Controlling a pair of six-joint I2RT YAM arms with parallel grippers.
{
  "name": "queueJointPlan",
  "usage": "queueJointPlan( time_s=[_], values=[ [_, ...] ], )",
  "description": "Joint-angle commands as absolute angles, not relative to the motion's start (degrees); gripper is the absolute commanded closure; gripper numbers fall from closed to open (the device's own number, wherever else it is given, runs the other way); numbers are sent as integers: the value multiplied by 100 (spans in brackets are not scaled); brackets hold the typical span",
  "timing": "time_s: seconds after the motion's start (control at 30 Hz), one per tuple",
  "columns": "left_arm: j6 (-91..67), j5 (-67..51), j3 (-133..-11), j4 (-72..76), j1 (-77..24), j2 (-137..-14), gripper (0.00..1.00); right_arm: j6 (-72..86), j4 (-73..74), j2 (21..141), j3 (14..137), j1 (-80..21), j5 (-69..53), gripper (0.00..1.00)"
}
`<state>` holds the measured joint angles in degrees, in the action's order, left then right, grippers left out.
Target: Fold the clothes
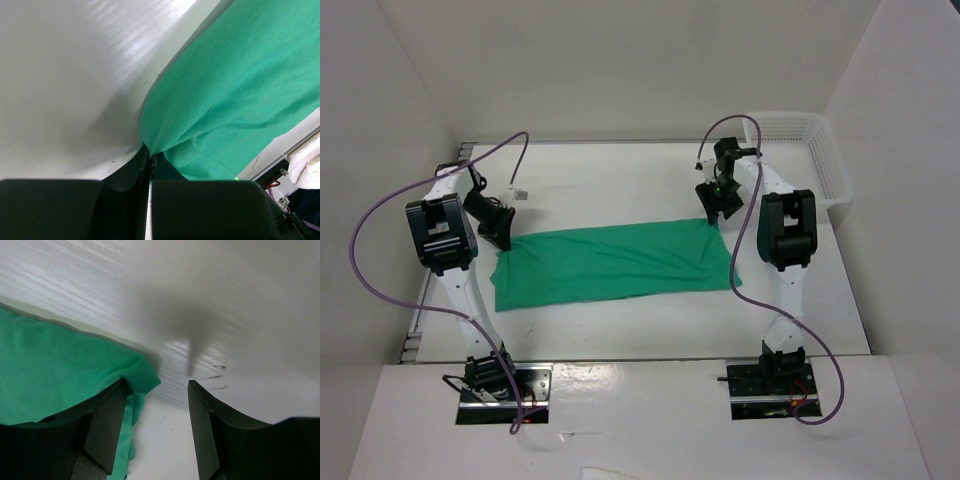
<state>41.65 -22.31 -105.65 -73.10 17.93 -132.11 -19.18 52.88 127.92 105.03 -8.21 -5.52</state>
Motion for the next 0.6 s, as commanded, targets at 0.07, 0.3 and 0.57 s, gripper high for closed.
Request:
queueJointPlan(
  time_s=[0.07, 0.3, 0.57],
  values=[
    [4184, -2259, -10512, -7444, 1828, -12894, 98, -1969, 5238, 13042, 10679, -782, -923, 40],
    [4184, -2206, -10512, -7444, 1828, -12894, 98, -2030, 5238, 13166, 10784, -782, -1099, 40],
    [4131, -2154, -10512, -7444, 1828, -12946, 98, -2101, 5519, 13333, 10951, -782, -1362, 46]
  ],
)
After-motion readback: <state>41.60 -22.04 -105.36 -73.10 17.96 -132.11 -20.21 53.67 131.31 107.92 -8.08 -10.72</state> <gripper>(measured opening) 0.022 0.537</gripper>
